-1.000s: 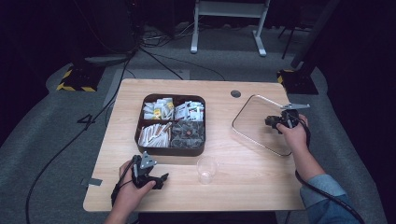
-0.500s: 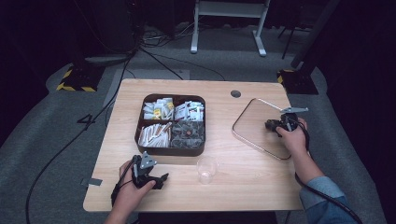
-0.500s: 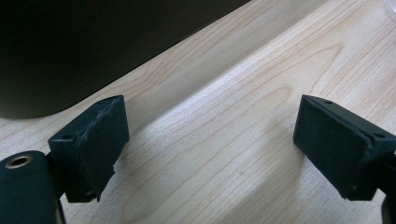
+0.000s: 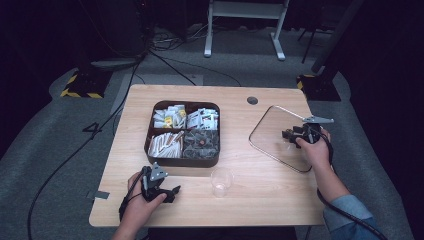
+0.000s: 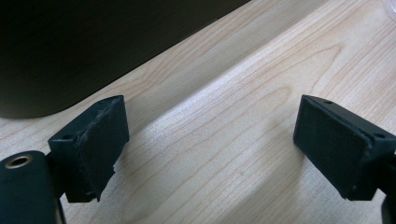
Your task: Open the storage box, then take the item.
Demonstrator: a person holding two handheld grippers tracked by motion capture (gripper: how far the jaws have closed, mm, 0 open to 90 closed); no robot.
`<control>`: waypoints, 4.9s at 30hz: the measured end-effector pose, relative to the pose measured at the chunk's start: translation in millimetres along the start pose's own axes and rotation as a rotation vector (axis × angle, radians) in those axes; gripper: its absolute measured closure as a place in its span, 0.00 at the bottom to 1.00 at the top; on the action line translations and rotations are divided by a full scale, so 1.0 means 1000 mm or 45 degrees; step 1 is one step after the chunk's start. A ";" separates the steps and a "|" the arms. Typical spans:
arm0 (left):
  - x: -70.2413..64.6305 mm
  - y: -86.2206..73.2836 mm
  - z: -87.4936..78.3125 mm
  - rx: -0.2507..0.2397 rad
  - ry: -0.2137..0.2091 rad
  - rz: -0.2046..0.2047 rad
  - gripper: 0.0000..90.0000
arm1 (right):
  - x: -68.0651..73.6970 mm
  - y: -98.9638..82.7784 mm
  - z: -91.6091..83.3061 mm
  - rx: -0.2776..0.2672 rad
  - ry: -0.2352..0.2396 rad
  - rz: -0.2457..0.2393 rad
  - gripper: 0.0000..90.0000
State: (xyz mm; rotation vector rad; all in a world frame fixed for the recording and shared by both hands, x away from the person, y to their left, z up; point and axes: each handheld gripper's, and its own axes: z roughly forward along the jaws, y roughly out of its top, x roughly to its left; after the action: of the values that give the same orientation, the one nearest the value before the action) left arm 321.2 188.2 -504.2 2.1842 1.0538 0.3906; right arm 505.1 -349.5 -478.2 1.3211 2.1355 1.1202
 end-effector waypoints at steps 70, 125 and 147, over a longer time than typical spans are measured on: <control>0.014 0.099 -0.025 -0.191 0.026 -0.153 0.35 | 0.111 -0.059 -0.022 0.102 0.318 -0.391 0.35; 0.015 0.149 0.035 -0.204 -0.249 -0.083 0.82 | 0.111 -0.059 -0.021 0.104 0.329 -0.402 0.35; 0.008 0.151 -0.011 -0.401 -0.403 -0.072 0.83 | 0.111 -0.059 -0.021 0.104 0.329 -0.402 0.35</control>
State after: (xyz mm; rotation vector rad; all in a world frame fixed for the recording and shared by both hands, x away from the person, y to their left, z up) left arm 407.6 132.2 -392.7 1.8562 0.8162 0.1635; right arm 404.7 -275.0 -503.3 0.8642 2.4906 1.1293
